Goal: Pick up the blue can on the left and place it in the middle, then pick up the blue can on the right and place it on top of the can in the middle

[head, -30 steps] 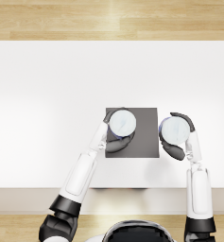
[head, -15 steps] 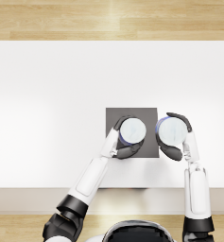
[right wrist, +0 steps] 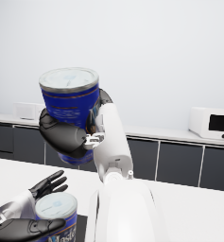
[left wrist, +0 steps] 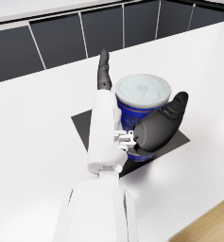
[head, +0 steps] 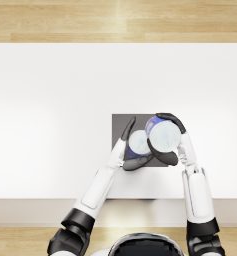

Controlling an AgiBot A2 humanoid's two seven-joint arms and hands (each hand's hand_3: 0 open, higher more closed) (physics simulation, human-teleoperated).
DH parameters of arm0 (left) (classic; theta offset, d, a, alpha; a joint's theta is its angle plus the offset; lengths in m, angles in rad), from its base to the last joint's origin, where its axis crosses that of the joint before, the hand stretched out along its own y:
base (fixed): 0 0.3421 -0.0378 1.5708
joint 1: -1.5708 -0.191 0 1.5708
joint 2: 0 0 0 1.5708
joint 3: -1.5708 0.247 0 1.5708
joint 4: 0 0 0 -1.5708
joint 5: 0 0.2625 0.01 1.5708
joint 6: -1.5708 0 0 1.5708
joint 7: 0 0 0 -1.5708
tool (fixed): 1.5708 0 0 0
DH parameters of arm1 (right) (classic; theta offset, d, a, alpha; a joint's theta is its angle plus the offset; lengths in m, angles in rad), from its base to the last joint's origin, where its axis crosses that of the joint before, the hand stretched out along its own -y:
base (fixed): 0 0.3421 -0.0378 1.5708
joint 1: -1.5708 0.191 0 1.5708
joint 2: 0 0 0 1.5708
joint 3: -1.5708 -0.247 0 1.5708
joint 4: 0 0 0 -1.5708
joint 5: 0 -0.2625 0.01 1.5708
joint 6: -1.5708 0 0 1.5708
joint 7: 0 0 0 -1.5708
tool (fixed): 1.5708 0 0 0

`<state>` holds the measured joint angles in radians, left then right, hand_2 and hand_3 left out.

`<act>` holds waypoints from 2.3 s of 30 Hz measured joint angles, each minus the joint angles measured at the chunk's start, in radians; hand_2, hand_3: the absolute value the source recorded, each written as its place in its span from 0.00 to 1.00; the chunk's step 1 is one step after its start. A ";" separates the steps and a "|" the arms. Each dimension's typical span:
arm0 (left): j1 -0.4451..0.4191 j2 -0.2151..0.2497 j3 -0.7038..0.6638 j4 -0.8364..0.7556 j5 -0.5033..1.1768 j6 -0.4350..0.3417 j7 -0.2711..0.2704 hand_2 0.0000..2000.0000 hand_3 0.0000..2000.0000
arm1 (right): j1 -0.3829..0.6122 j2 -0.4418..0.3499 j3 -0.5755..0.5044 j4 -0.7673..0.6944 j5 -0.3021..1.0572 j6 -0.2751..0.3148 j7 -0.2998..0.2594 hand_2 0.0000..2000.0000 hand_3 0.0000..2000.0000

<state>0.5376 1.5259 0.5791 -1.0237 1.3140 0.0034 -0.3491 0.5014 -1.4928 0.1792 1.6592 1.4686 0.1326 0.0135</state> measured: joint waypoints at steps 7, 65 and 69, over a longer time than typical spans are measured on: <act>-0.121 -0.067 -0.054 -0.313 0.000 0.001 0.188 0.00 0.00 | 0.065 -0.036 0.062 -0.062 0.000 0.004 -0.001 1.00 0.76; -0.215 -0.060 -0.487 -0.788 -0.001 -0.003 0.349 0.00 0.00 | 0.093 0.001 0.139 0.009 0.000 -0.514 -0.273 0.00 0.00; -0.157 -0.048 -0.525 -0.781 -0.001 -0.003 0.349 0.00 0.00 | 0.099 -0.008 0.060 0.053 0.000 -0.407 -0.211 0.00 0.00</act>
<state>0.3805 1.4776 0.0538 -1.8045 1.3133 0.0000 0.0000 0.6004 -1.5009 0.2396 1.7122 1.4688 -0.2746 -0.1972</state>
